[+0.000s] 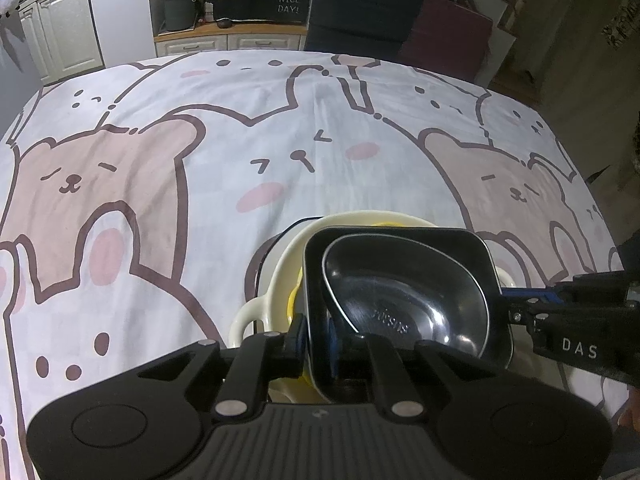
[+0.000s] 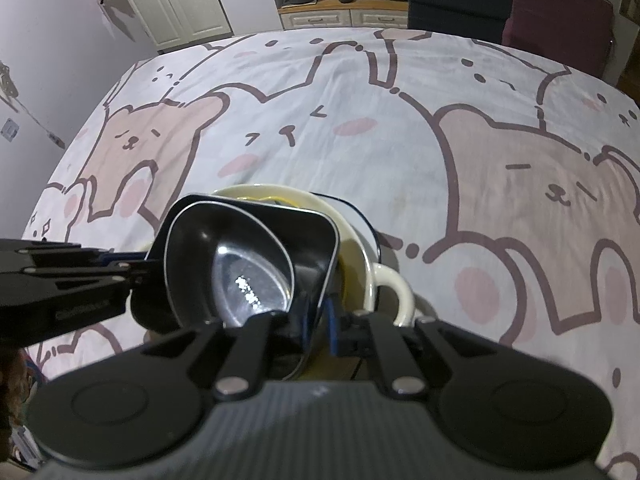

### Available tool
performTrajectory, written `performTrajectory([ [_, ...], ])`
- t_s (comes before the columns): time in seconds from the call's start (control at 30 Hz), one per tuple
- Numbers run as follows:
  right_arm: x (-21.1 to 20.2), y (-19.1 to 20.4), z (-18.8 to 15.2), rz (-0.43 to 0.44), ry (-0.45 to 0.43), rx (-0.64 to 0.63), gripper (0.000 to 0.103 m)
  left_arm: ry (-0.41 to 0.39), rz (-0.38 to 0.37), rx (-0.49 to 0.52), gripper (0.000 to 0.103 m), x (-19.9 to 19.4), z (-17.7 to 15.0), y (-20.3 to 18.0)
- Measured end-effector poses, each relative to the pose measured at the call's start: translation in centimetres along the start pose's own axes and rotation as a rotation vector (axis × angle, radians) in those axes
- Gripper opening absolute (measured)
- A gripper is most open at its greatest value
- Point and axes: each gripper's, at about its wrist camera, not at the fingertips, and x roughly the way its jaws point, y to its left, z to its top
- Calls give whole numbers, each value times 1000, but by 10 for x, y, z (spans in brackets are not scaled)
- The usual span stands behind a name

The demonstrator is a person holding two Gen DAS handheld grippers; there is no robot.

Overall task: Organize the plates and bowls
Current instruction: 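Lower the steel dishes onto the cream bowl stack with both tools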

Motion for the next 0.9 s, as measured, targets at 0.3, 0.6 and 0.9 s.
performTrajectory([
  [0.3, 0, -2, -1, -4, -7, 7, 15, 0, -2, 1, 14, -1, 0, 0],
  [0.6, -4, -4, -1, 2, -17, 21, 16, -2, -2, 2, 14, -2, -1, 1],
  [0.9, -9, -3, -2, 1, -28, 21, 16, -6, 0, 2, 15, -6, -1, 0],
])
